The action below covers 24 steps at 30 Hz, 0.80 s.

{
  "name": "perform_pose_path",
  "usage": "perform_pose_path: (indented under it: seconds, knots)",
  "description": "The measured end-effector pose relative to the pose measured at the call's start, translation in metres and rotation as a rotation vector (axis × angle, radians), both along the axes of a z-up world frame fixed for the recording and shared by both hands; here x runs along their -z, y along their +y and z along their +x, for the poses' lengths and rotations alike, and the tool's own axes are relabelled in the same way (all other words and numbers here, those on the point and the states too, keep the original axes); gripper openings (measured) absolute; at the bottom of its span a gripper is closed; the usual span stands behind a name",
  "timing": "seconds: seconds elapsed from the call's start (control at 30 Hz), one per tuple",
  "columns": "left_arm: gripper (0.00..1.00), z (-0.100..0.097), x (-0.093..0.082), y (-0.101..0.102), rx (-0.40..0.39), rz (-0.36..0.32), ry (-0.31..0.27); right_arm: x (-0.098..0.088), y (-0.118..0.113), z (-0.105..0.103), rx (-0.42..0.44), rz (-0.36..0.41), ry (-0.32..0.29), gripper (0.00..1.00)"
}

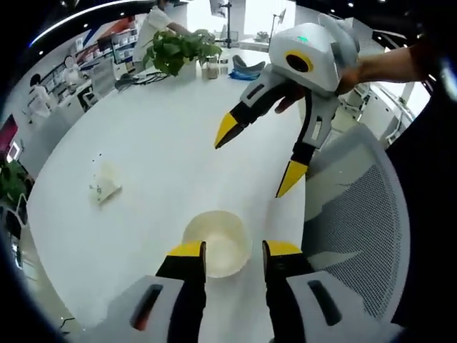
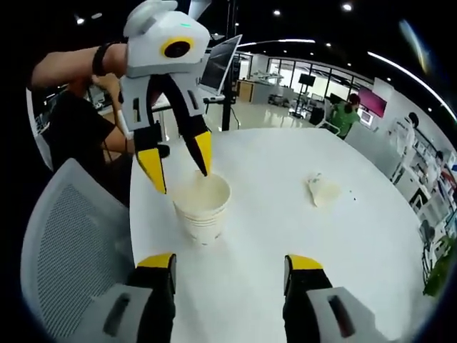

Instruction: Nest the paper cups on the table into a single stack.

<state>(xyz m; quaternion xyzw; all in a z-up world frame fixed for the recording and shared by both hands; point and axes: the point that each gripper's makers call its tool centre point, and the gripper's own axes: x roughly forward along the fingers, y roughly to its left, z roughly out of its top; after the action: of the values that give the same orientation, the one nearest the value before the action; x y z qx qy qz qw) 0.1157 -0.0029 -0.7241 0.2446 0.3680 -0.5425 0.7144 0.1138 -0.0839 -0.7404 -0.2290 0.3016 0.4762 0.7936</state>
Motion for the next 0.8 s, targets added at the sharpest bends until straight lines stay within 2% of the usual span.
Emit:
perform_pose_path:
  seconds: [0.23,0.33,0.4,0.5,0.63,0.8]
  knots:
    - [0.39,0.001,-0.005,0.006,-0.048,-0.043,-0.036,0.005,-0.003,0.006,0.023,0.009,0.008,0.60]
    - [0.40,0.012,-0.007,0.016,-0.096,-0.063,-0.047,0.005,-0.002,0.007,0.033,0.009,0.013,0.60]
    - [0.41,0.010,-0.010,0.016,-0.129,-0.085,-0.055,0.005,-0.002,0.013,0.052,0.031,0.021,0.60]
    - [0.42,0.017,-0.012,0.023,-0.182,-0.116,-0.067,0.008,-0.003,0.022,0.079,0.053,0.030,0.60]
    - [0.45,0.016,-0.011,0.029,-0.198,-0.115,-0.085,0.011,-0.003,0.026,0.101,0.051,0.030,0.60]
    - [0.47,0.021,-0.011,0.040,-0.252,-0.138,-0.088,0.006,-0.001,0.041,0.165,0.110,0.040,0.60]
